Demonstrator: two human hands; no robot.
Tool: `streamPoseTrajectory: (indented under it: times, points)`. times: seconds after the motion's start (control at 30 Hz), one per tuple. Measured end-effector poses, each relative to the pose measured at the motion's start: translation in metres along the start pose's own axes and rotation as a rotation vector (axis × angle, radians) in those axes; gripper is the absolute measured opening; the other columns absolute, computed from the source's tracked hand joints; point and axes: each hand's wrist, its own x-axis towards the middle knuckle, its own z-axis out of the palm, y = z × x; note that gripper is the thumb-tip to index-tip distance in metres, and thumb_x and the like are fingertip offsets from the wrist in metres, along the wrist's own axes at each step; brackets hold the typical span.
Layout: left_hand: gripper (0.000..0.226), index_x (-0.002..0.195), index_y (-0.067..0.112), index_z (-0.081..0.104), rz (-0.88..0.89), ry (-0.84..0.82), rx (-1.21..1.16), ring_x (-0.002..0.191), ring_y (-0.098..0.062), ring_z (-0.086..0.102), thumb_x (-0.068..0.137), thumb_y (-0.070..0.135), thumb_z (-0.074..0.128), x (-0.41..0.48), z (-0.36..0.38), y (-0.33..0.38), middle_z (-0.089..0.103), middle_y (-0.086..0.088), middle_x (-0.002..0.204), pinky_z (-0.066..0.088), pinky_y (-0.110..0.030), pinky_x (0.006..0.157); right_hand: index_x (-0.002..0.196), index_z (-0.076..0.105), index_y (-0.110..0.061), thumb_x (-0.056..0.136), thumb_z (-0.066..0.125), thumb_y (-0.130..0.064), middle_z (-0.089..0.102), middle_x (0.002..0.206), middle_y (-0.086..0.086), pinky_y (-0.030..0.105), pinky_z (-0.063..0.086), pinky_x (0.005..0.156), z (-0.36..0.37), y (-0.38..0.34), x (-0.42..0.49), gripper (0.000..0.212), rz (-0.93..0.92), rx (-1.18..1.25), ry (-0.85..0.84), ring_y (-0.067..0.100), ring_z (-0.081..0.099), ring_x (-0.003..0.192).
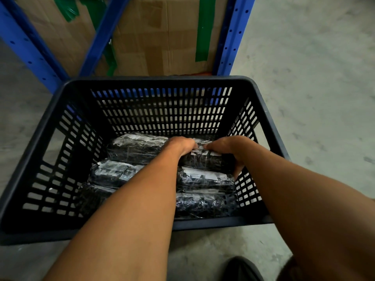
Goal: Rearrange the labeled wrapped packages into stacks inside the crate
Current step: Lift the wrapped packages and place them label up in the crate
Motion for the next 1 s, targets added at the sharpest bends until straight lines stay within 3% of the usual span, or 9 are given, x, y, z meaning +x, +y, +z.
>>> streamPoseTrajectory:
  times: [0.07, 0.23, 0.37, 0.5, 0.6, 0.7, 0.83, 0.93, 1.0]
  points:
    - [0.059, 0.139, 0.008, 0.045, -0.006, 0.013, -0.020, 0.128, -0.033, 0.046, 0.090, 0.036, 0.060, -0.002, -0.005, 0.000, 0.040, -0.016, 0.149, 0.043, -0.044, 0.103, 0.099, 0.052, -0.005, 0.098, 0.043, -0.053, 0.062, 0.089, 0.012, 0.039, 0.048, 0.058, 0.000, -0.003, -0.007, 0.049, -0.002, -0.020, 0.013, 0.027, 0.062, 0.077]
    - [0.064, 0.141, 0.013, 0.042, -0.080, -0.061, -0.183, 0.118, -0.032, 0.053, 0.086, 0.032, 0.069, -0.010, -0.025, -0.007, 0.042, -0.016, 0.148, 0.056, -0.038, 0.075, 0.091, 0.054, -0.008, 0.098, 0.053, -0.042, 0.057, 0.089, 0.005, 0.030, 0.048, 0.064, -0.006, -0.011, -0.012, 0.035, -0.134, -0.078, 0.126, 0.021, 0.058, 0.076]
    - [0.069, 0.141, 0.009, 0.042, -0.081, -0.088, -0.344, 0.127, -0.038, 0.048, 0.081, 0.015, 0.075, -0.017, -0.043, -0.017, 0.037, -0.016, 0.151, 0.057, -0.041, 0.067, 0.122, 0.047, -0.004, 0.092, 0.063, -0.038, 0.059, 0.118, 0.016, 0.046, 0.049, 0.097, -0.009, -0.012, -0.011, 0.048, -0.104, 0.085, 0.062, 0.035, 0.058, 0.114]
    - [0.034, 0.111, 0.002, 0.057, -0.064, -0.139, -0.618, 0.115, -0.034, 0.056, 0.081, -0.011, 0.067, -0.022, -0.052, -0.031, 0.054, -0.018, 0.131, 0.058, -0.044, 0.081, 0.134, 0.042, -0.003, 0.074, 0.080, -0.015, 0.054, 0.128, 0.022, 0.067, 0.049, 0.091, -0.007, -0.008, -0.015, 0.072, -0.167, 0.382, 0.031, 0.047, 0.056, 0.114]
    - [0.029, 0.099, 0.001, 0.056, -0.032, -0.084, -0.966, 0.113, -0.035, 0.050, 0.085, -0.022, 0.046, -0.022, -0.054, -0.039, 0.047, -0.017, 0.130, 0.056, -0.050, 0.085, 0.131, 0.037, -0.024, 0.060, 0.088, -0.001, 0.053, 0.118, 0.012, 0.070, 0.055, 0.068, -0.006, -0.005, -0.016, 0.090, -0.374, 0.522, 0.204, 0.045, 0.057, 0.105]
    - [0.016, 0.100, 0.004, 0.056, 0.053, -0.119, -1.254, 0.115, -0.042, 0.052, 0.090, -0.002, 0.046, -0.023, -0.064, -0.042, 0.051, -0.021, 0.133, 0.060, -0.052, 0.061, 0.125, 0.041, -0.030, 0.057, 0.089, 0.002, 0.063, 0.113, -0.001, 0.057, 0.054, 0.092, -0.005, -0.004, -0.015, 0.089, -0.645, 0.518, 0.409, 0.031, 0.059, 0.114]
    - [0.071, 0.128, 0.004, 0.053, 0.076, -0.352, -1.356, 0.116, -0.058, 0.051, 0.081, 0.056, 0.063, -0.024, -0.088, -0.038, 0.051, -0.036, 0.129, 0.059, -0.058, 0.072, 0.132, 0.040, -0.029, 0.061, 0.090, -0.017, 0.053, 0.129, 0.004, 0.047, 0.048, 0.103, -0.003, 0.000, -0.015, 0.088, -0.904, 0.174, 0.822, 0.021, 0.055, 0.116]
    - [0.055, 0.116, 0.003, 0.062, 0.147, -0.398, -1.276, 0.094, -0.047, 0.070, 0.078, 0.042, 0.070, -0.035, -0.097, -0.030, 0.068, -0.030, 0.111, 0.060, -0.050, 0.068, 0.131, 0.034, -0.041, 0.071, 0.085, -0.021, 0.043, 0.128, 0.011, 0.045, 0.054, 0.085, 0.001, 0.008, -0.016, 0.081, -0.895, 0.008, 0.961, 0.026, 0.057, 0.098]
    - [0.041, 0.107, 0.005, 0.064, 0.197, -0.356, -1.165, 0.078, -0.033, 0.074, 0.073, 0.029, 0.065, -0.041, -0.096, -0.027, 0.072, -0.020, 0.104, 0.060, -0.041, 0.064, 0.131, 0.031, -0.047, 0.074, 0.081, -0.013, 0.053, 0.119, 0.011, 0.039, 0.052, 0.076, 0.003, 0.014, -0.014, 0.083, -0.901, 0.001, 0.966, 0.030, 0.062, 0.092]
